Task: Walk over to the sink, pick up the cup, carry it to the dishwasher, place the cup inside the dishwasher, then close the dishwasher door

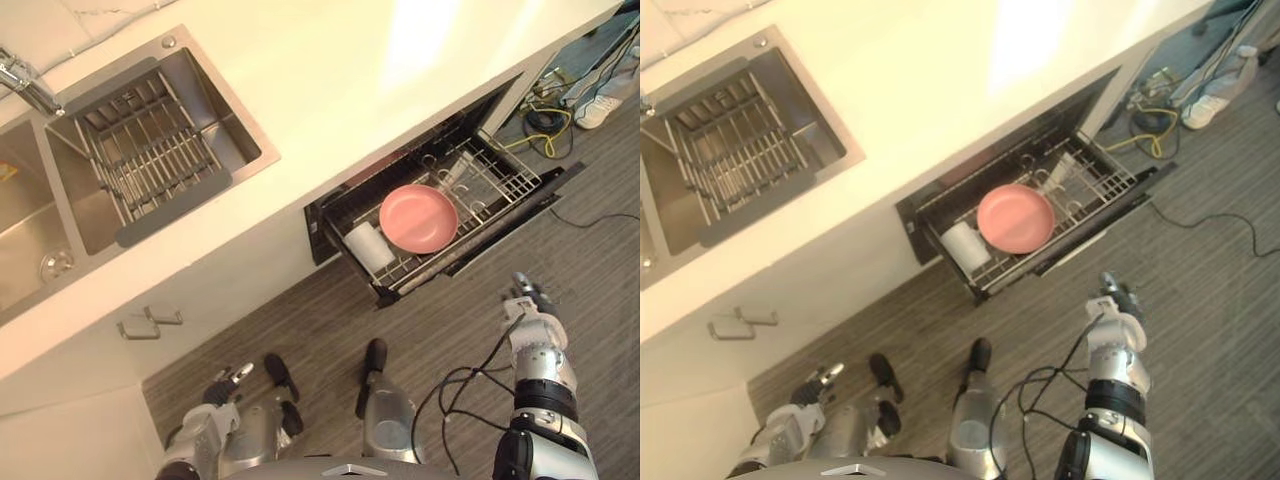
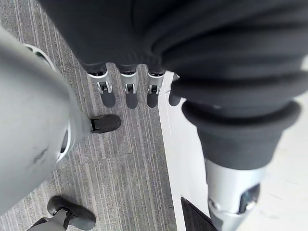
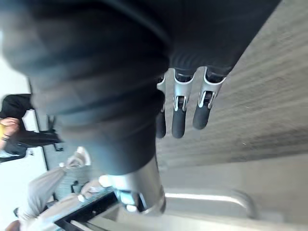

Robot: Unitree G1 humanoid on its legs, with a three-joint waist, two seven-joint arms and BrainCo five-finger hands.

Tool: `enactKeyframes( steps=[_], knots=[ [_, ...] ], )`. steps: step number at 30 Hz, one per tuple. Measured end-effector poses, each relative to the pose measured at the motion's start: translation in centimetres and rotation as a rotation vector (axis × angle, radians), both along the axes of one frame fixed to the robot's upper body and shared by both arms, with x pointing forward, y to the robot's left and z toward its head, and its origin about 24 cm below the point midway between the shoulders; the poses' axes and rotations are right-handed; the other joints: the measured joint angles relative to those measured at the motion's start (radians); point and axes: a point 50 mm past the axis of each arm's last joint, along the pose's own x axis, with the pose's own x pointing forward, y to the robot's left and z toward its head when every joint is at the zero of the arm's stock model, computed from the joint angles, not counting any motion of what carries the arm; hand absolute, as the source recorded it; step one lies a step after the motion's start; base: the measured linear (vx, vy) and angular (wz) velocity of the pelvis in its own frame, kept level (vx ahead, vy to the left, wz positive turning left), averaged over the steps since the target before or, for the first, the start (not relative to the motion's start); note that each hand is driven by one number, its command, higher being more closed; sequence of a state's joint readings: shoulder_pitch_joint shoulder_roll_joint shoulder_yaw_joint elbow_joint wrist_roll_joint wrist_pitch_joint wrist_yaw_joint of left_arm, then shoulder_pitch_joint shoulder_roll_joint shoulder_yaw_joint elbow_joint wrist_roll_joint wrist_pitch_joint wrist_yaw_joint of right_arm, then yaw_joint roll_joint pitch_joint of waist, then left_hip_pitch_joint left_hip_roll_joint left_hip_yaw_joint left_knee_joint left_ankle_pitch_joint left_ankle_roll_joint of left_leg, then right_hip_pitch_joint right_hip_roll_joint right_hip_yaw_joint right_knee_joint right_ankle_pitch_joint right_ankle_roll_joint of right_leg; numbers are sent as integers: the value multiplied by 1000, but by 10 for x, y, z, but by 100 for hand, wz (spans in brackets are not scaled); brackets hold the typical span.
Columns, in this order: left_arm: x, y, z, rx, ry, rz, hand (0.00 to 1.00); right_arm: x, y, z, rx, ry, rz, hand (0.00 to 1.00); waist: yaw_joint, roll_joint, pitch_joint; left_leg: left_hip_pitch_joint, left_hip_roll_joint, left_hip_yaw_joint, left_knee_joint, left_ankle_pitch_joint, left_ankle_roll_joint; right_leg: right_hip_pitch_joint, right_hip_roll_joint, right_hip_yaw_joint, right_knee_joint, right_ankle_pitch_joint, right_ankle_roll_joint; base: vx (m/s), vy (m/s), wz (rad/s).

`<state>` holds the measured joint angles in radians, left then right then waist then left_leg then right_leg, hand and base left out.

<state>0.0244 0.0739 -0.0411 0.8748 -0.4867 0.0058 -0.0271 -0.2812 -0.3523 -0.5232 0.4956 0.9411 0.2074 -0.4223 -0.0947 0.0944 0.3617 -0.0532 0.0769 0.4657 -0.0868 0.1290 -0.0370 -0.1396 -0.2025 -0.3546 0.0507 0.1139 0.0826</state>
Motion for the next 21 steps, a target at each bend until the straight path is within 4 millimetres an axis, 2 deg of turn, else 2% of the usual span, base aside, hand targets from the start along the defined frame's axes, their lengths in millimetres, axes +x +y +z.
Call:
enactKeyframes(
  steps=[6, 8, 12, 15, 18, 21],
  knots=[
    [-2, 0, -1, -5, 14, -4, 0, 16, 24, -4, 34, -49, 181, 100, 11, 1, -1, -5, -3, -13, 0, 0, 0, 1, -5, -14, 5, -4, 2, 10, -13, 6],
    [-1, -1, -1, -5, 14, -5, 0, 18, 25, -4, 27, -47, 220, 100, 9, 1, -1, -9, -3, -17, 0, 0, 0, -1, -5, -15, 6, -4, 2, 10, -22, 4],
    [-1, -2, -1, -7, 15, -9, 0, 23, 39, -16, 27, 24, 332, 100, 11, 3, 0, -16, -3, -38, 0, 4, 1, -2, -9, -35, 22, -7, 2, 9, -20, 11],
    [-1, -2, -1, -8, 15, -13, 0, 22, 37, -19, -1, 59, 346, 100, 13, 5, 1, -17, -8, -57, 0, 7, 3, -6, -21, -47, 58, -27, 3, 1, 6, 22],
    [1, -3, 1, -18, 2, -5, 0, 32, 30, -7, -96, 105, 392, 100, 19, 12, 5, -30, -21, -69, 0, 12, 8, -41, -48, -50, 121, -51, 5, -39, 19, 14],
    [5, -6, 4, -32, -19, 0, 0, 42, 21, 7, -194, 159, 419, 100, 26, 35, 18, -39, -30, -108, 0, 24, 6, -42, -69, -79, 161, -77, 8, -65, 4, 31]
  ],
)
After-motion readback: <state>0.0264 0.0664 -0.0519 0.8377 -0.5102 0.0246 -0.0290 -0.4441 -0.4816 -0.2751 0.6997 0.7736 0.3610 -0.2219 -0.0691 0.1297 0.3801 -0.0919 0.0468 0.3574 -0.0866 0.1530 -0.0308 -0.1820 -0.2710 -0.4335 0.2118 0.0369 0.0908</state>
